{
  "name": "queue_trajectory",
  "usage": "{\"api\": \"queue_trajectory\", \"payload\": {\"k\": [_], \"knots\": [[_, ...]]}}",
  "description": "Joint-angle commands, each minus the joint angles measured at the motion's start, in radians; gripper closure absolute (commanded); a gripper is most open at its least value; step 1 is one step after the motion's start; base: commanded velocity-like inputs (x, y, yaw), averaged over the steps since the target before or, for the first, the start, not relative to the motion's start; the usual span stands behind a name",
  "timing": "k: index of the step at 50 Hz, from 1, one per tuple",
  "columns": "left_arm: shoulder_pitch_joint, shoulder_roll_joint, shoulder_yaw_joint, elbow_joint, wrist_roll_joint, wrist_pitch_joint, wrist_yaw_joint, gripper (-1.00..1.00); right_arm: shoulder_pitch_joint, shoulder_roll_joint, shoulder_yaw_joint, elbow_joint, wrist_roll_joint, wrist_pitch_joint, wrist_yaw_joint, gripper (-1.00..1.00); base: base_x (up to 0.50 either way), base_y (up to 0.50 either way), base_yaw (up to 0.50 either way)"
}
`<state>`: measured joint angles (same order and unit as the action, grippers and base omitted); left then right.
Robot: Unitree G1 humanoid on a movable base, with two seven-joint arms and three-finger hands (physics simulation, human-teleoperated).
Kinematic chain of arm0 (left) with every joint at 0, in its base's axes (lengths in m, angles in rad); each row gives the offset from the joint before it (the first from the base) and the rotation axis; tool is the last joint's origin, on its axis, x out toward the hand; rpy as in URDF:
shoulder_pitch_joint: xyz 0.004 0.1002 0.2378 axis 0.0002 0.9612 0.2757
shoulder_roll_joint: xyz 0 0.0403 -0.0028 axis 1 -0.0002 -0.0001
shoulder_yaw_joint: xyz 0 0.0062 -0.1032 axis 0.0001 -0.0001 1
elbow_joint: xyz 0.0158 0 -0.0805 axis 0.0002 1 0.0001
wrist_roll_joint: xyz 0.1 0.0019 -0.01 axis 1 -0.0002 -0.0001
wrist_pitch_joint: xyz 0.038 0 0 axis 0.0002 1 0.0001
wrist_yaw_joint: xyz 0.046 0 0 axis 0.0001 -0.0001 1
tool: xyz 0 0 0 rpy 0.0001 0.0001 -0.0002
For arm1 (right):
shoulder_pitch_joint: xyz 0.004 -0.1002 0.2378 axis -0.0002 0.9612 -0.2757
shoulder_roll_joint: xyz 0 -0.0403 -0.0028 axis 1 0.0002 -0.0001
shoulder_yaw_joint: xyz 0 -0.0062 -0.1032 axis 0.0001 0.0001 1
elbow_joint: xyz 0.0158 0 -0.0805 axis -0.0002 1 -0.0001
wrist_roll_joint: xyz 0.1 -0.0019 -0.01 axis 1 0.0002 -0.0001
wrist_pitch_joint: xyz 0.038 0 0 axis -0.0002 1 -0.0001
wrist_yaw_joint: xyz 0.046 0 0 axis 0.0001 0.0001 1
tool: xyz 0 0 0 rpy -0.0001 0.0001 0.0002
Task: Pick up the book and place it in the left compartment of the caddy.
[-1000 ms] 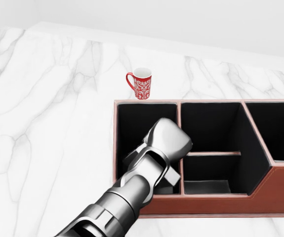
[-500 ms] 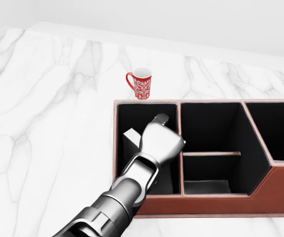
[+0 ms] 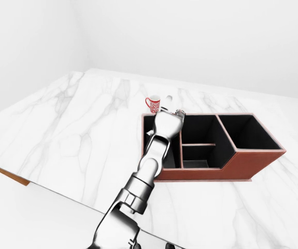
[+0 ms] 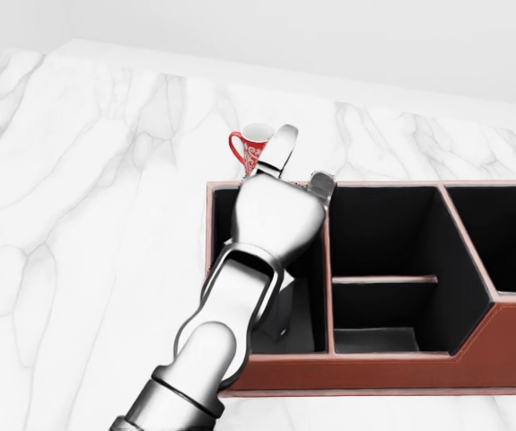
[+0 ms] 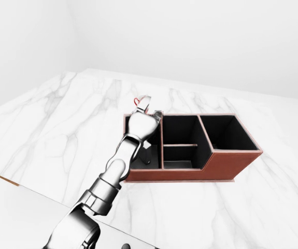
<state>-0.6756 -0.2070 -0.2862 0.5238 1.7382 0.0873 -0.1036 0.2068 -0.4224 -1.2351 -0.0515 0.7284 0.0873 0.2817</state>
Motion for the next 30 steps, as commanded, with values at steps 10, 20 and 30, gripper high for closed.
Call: {"api": "queue_trajectory", "payload": {"k": [10, 20, 30], "knots": [[-0.124, 0.005, 0.091, -0.691, 0.171, -0.029, -0.331, -1.0, 0.002, 0.002, 0.0, -0.002, -0.001, 0.0, 0.004, -1.0, 0.0, 0.0, 0.0], [-0.161, 0.014, 0.108, -0.813, 0.216, -0.06, -0.426, -1.0, 0.005, 0.004, -0.008, -0.018, 0.002, 0.0, 0.0, -1.0, 0.0, 0.0, 0.0], [-0.194, 0.022, 0.14, -0.849, 0.188, -0.018, -0.434, -1.0, 0.001, 0.003, -0.002, -0.006, -0.003, 0.0, 0.002, -1.0, 0.0, 0.0, 0.0]]}}
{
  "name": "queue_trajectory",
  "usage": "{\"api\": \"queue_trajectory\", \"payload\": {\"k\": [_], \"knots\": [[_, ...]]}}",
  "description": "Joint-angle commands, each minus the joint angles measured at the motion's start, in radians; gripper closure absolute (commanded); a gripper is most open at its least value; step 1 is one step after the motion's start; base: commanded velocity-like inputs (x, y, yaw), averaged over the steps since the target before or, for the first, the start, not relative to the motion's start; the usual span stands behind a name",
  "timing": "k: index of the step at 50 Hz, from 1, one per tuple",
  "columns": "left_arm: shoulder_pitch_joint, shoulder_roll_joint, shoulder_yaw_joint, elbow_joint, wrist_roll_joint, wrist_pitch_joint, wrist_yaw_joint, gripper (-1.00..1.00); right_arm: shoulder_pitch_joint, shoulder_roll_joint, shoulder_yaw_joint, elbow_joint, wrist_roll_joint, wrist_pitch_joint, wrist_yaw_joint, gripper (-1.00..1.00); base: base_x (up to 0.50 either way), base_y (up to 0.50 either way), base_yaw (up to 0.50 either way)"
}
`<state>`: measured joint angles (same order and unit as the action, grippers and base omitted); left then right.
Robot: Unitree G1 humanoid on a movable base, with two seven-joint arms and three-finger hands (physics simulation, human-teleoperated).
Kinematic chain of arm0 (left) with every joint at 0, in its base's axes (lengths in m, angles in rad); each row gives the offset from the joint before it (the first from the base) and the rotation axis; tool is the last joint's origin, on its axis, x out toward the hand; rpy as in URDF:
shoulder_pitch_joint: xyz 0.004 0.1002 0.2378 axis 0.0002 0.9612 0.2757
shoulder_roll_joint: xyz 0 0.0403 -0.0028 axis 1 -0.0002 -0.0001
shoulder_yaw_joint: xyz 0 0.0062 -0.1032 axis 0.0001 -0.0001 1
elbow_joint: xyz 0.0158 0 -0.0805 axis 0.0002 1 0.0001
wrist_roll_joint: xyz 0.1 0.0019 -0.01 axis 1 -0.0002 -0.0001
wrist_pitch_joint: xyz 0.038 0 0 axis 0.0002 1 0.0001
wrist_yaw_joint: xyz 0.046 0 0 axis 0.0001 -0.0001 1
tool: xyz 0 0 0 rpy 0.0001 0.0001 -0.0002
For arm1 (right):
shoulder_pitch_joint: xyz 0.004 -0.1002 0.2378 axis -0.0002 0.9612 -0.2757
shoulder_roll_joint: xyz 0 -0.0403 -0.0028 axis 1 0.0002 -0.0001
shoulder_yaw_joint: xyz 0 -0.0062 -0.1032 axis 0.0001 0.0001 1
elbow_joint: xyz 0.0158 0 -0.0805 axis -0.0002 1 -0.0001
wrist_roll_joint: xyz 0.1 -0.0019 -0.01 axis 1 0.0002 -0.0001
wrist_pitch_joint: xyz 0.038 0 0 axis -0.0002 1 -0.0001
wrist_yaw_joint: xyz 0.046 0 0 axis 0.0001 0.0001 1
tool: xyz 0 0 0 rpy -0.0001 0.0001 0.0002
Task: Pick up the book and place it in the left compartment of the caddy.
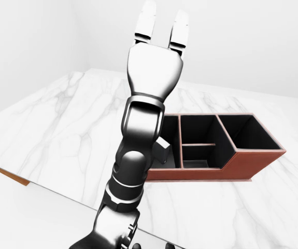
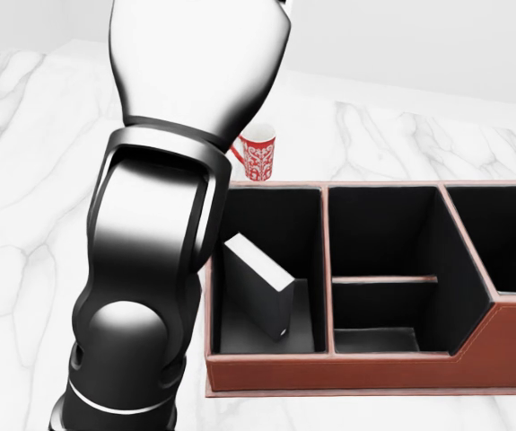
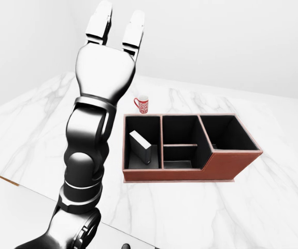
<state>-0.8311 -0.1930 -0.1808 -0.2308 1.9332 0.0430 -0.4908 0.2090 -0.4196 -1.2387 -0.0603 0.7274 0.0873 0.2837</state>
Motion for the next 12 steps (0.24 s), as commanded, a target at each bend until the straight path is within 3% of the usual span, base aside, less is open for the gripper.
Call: {"api": "queue_trajectory", "payload": {"k": [1, 2, 12], "knots": [[-0.044, 0.013, 0.036, -0.096, -0.007, 0.033, -0.048, -1.0, -0.001, 0.0, 0.001, 0.002, -0.002, 0.0, 0.0, -1.0, 0.0, 0.0, 0.0], [-0.049, 0.012, 0.041, -0.098, -0.011, 0.044, -0.049, -1.0, 0.0, 0.0, 0.001, -0.002, -0.001, 0.0, -0.001, -1.0, 0.0, 0.0, 0.0], [-0.07, 0.016, 0.068, -0.171, -0.308, 0.044, -0.025, -1.0, -0.001, 0.0, 0.006, 0.009, -0.003, 0.0, 0.0, -1.0, 0.0, 0.0, 0.0]]}}
